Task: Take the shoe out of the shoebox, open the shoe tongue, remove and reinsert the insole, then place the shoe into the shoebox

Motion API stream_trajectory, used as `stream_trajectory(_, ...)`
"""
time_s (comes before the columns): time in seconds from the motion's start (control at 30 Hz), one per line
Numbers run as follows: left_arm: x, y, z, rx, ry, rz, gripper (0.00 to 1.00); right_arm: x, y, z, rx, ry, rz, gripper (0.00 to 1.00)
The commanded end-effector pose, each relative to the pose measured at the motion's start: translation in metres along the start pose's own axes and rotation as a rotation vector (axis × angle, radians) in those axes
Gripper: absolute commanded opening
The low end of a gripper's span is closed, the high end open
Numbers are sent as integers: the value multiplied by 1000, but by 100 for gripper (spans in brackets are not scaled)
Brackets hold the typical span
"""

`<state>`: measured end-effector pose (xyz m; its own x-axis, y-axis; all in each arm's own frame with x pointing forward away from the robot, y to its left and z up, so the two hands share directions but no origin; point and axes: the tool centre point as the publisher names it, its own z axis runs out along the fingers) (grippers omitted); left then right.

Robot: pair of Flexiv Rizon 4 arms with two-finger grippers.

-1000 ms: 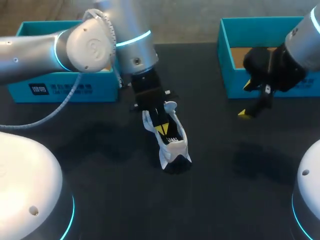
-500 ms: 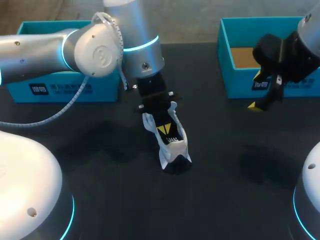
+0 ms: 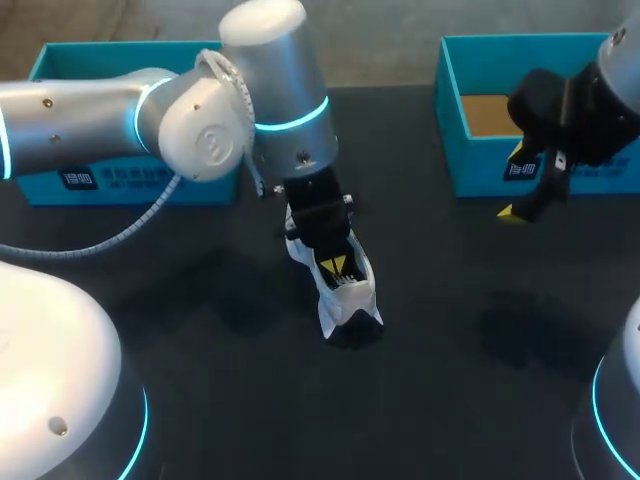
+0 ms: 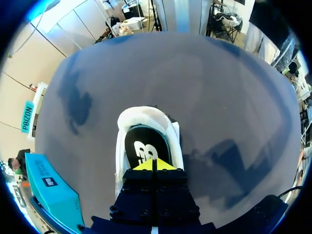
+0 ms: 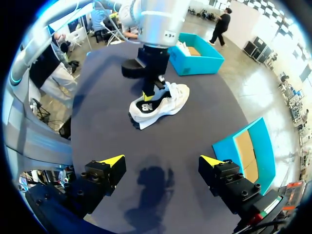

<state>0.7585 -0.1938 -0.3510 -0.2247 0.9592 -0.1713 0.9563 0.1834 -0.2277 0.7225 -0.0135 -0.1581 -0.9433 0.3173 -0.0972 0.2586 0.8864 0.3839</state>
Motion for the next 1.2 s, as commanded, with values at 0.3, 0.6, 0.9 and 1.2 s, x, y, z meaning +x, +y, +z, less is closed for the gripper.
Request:
stream_trajectory(0.3, -1, 6, 32, -4, 10, -32, 0, 0, 0, 1, 1, -1, 1, 100)
stream_trajectory(0.6, -1, 1, 29, 1, 6, -33, 0, 0, 0, 1, 1, -1, 1, 100)
stream_trajectory(0.9, -15, -5, 22, -12, -23, 0, 0, 0, 0, 1, 1, -1, 1, 100)
stream_trajectory(1.2, -22, -18, 50, 17, 7, 16, 0, 0, 0, 1, 1, -1, 1, 100)
